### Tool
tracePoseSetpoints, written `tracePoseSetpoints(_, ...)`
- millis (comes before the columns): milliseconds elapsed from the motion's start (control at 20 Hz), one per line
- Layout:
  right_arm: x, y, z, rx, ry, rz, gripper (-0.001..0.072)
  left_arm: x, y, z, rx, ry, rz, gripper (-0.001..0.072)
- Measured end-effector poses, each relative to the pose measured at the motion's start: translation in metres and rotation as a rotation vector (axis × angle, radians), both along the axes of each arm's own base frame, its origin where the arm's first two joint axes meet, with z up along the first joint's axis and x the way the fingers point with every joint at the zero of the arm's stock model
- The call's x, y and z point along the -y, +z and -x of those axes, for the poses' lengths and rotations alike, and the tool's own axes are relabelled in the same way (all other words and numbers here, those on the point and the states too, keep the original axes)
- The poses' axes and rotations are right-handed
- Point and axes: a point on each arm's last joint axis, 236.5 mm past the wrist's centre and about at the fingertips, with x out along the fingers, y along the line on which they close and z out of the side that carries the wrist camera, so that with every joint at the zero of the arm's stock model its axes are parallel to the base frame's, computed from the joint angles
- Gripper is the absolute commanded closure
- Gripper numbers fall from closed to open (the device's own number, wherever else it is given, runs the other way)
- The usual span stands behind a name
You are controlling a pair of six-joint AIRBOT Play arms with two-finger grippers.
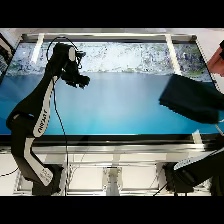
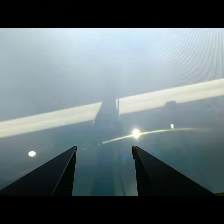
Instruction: Fold the clothes and pants, and hang the long-sleeved shirts on hangers.
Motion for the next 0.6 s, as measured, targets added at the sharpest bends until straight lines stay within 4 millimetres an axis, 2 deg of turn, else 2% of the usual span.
tracePoseSetpoints(50,0.013,0.005,0.019,-0.003,-0.065,0.005,0.0451,0.0,0.0,0.0,0.0,0.0,0.0,0.0286)
tracePoseSetpoints(100,0.024,0.01,0.034,-0.005,-0.116,0.015,0.0231,0.0,0.0,0.0,0.0,0.0,0.0,0.0285)
tracePoseSetpoints(150,0.033,0.014,0.049,-0.007,-0.16,0.029,0.0155,0.0,0.0,0.0,0.0,0.0,0.0,0.0286)
tracePoseSetpoints(250,0.044,0.025,0.067,0.006,-0.221,0.051,0.0155,0.0,0.0,0.0,0.0,0.0,0.0,0.0286)
tracePoseSetpoints(300,0.047,0.033,0.069,0.027,-0.239,0.064,0.0156,0.0,0.0,0.0,0.0,0.0,0.0,0.0285)
tracePoseSetpoints(400,0.05,0.054,0.064,0.091,-0.258,0.091,0.0176,0.0,0.0,0.0,0.0,0.0,0.0,0.0286)
tracePoseSetpoints(450,0.048,0.067,0.057,0.135,-0.259,0.099,0.0306,0.0,0.0,0.0,0.0,0.0,0.0,0.0286)
tracePoseSetpoints(500,0.043,0.08,0.046,0.184,-0.253,0.1,0.0546,0.0,0.0,0.0,0.0,0.0,0.0,0.0286)
tracePoseSetpoints(550,0.035,0.097,0.033,0.24,-0.233,0.102,0.0681,0.0,0.0,0.0,0.0,0.0,0.0,0.0286)
tracePoseSetpoints(600,0.022,0.114,0.016,0.297,-0.198,0.099,0.0691,0.0,0.0,0.0,0.0,0.0,0.0,0.0286)
